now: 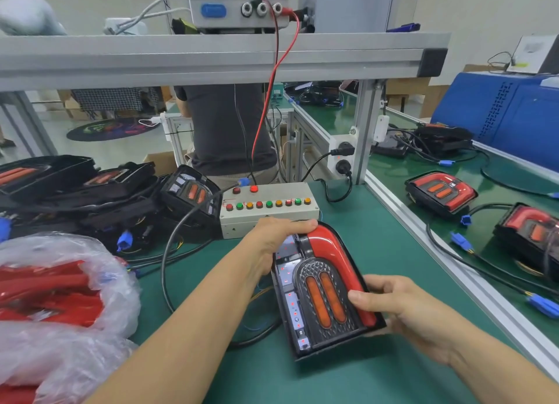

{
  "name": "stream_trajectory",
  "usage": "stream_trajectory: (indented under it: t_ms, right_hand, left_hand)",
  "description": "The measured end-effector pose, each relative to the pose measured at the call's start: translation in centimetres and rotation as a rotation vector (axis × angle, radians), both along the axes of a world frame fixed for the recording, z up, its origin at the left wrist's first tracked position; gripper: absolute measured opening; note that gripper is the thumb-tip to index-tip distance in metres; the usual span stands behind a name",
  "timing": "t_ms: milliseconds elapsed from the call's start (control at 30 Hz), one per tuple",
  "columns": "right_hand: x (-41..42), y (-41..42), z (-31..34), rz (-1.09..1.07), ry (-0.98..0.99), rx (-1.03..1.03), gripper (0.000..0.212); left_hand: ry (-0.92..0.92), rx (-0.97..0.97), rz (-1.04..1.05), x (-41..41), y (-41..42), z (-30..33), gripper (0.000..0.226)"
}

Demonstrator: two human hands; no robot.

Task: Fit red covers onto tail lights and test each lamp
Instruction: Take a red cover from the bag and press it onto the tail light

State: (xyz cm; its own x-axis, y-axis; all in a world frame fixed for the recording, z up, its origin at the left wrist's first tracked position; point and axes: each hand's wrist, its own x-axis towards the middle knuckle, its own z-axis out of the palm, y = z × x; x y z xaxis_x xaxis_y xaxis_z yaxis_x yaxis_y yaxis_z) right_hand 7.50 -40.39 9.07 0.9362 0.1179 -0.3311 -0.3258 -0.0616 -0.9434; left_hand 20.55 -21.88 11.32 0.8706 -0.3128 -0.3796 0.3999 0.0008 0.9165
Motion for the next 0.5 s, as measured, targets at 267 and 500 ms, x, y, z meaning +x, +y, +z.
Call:
stream_trajectory:
  t_ms: [267, 500]
  right_hand:
    - [0.1, 0.4, -0.6, -0.039, -0.037, 0.016, 0.036]
    - [1.0, 0.0, -0.4, -0.003, -0.006, 0.001, 0.045]
  left_hand:
    - [-0.008, 0.0, -0.008, 0.3, 0.0, 0.2, 0.059]
    - [-0.301, 0.309, -0.12, -1.0, 2.1, 3.0, 0.027]
